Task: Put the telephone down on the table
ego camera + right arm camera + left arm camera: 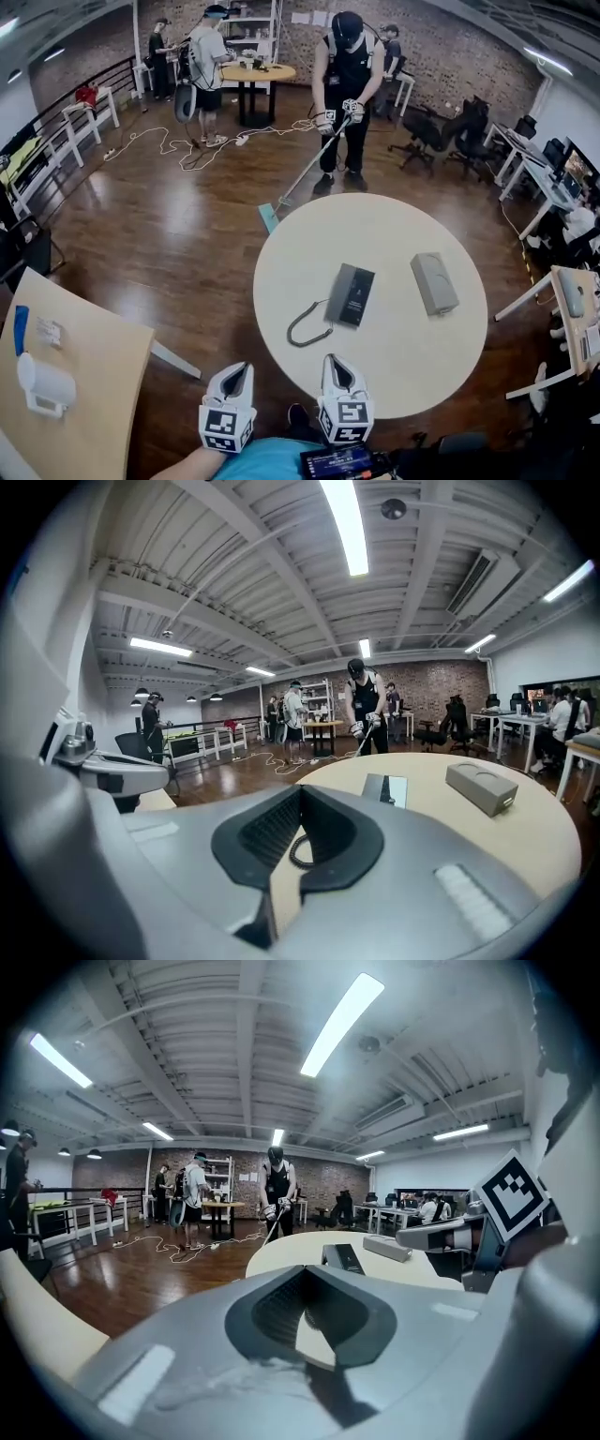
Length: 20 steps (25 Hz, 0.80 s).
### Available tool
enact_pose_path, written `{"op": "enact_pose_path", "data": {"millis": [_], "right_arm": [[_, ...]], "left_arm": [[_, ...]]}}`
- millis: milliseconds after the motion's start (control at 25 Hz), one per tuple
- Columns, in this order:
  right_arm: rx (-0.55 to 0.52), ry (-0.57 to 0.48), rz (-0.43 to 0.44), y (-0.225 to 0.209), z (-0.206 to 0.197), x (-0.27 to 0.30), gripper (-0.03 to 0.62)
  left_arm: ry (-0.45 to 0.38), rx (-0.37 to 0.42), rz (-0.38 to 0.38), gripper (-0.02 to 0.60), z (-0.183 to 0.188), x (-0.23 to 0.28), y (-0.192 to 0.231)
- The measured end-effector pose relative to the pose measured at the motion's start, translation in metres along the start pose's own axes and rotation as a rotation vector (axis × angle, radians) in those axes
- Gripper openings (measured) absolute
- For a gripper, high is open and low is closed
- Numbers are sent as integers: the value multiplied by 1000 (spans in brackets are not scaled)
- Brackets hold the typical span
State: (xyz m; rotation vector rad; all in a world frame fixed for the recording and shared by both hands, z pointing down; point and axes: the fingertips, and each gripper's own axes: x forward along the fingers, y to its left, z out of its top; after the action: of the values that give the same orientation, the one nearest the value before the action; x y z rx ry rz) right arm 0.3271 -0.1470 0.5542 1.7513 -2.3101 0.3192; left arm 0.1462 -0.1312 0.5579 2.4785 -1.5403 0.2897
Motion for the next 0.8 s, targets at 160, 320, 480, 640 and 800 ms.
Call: {"op": "enact_pose_path", "data": {"millis": [160, 320, 480, 640, 800], "right_arm": [[29, 39, 29, -47, -6, 13, -6], [42, 68, 41, -94, -12, 29, -6], [11, 90, 60, -123, -6, 53, -6], [-15, 105, 62, -148, -3, 75, -6], [16, 131, 76, -169, -7, 101, 9]], "left_arm": [[28, 7, 12, 11, 7, 45, -26], [21, 23, 2, 12, 21, 79, -55], [16, 49, -14, 11, 31, 105, -64], [10, 64, -11, 12, 39, 137, -67], [14, 88, -39, 12, 41, 171, -70]]}}
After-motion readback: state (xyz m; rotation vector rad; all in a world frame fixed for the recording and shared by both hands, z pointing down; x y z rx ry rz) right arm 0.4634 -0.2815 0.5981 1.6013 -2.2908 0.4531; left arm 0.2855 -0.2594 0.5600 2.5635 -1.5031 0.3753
